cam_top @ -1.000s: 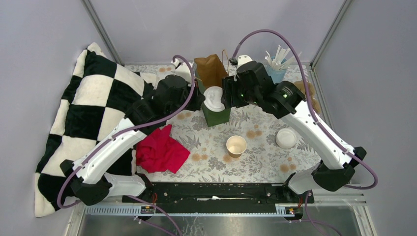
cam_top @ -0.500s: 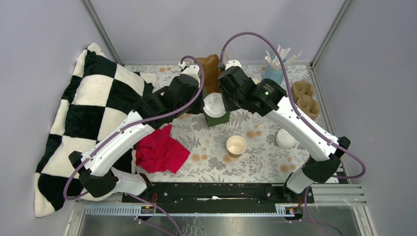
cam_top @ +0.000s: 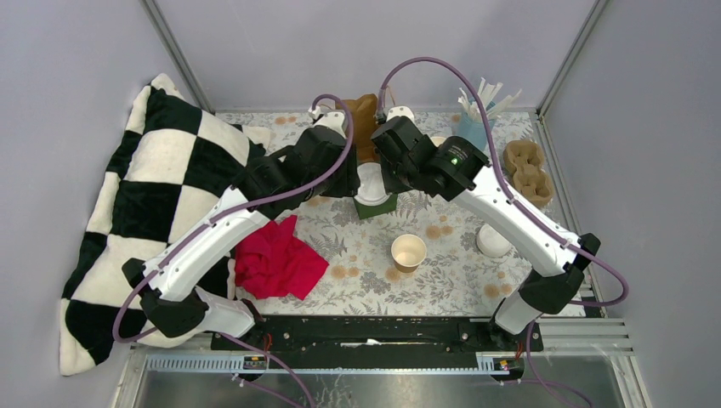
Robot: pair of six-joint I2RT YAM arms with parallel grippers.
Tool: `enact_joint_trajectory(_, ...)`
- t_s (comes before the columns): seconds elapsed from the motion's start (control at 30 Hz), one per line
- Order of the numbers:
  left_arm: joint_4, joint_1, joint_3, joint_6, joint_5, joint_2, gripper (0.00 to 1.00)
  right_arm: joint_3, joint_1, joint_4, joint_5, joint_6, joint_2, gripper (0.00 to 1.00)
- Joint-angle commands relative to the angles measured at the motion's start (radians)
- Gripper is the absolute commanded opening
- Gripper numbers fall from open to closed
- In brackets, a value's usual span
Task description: Pack the takeout coffee
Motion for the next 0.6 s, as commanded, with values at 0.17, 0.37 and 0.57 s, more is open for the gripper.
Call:
enact_joint_trajectory(0.17,0.203,-0.002,-0.103,0.170,0.166,-0.184,0.82,-0.146,-0.191,-0.069,-0.378,0.029,-0.121,0.00)
enact_joint_trajectory(0.37,0.482,-0.019,-0.229,0.302,0.684,-0.239,0.84,-0.247,-0.348,-0.306,-0.784,-0.130,-0.135,0.00)
enact_joint_trajectory(0.57,0.479,-0.199,-0.230,0.513,0.730,-0.153,0.84,-0.349,-0.352,-0.290,-0.897,-0.109,-0.157,0.00)
